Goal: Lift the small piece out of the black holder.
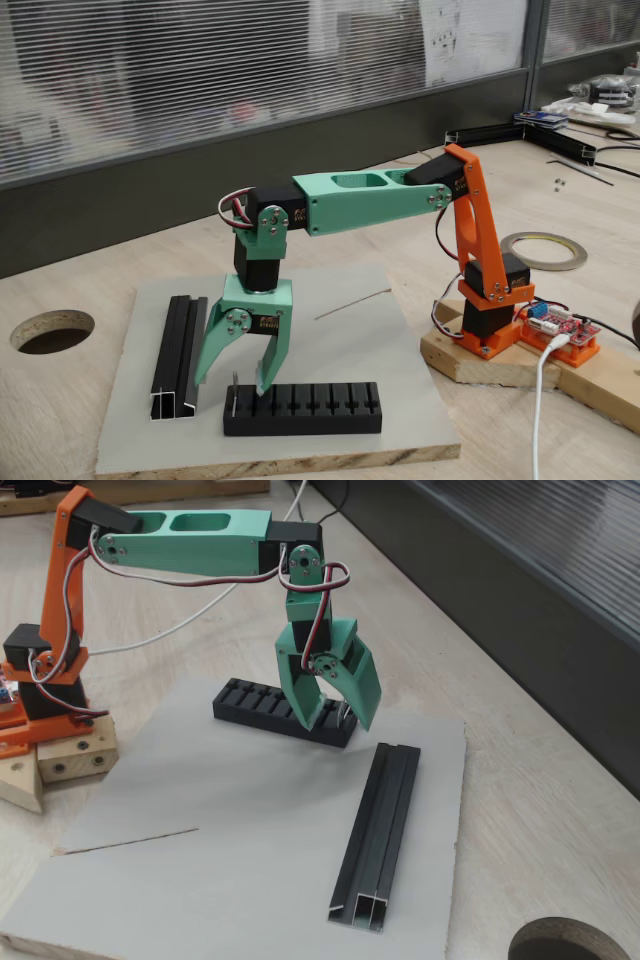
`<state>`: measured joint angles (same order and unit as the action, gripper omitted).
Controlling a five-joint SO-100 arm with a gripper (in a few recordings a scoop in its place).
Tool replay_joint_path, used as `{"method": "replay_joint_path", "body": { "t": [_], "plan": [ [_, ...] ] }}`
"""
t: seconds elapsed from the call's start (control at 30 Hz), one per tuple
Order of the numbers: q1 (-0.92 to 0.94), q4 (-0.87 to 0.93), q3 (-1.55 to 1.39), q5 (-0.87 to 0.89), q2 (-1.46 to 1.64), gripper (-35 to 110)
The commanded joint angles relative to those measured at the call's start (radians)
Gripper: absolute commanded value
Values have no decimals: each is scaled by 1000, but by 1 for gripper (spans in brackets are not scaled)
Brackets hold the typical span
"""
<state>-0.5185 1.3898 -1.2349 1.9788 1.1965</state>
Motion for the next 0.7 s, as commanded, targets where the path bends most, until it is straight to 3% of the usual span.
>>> {"method": "replay_joint_path", "body": {
  "t": [0.0,0.67],
  "plan": [
    [-17,9,26,11,9,53],
    [29,8,26,12,9,50]
  ]
}}
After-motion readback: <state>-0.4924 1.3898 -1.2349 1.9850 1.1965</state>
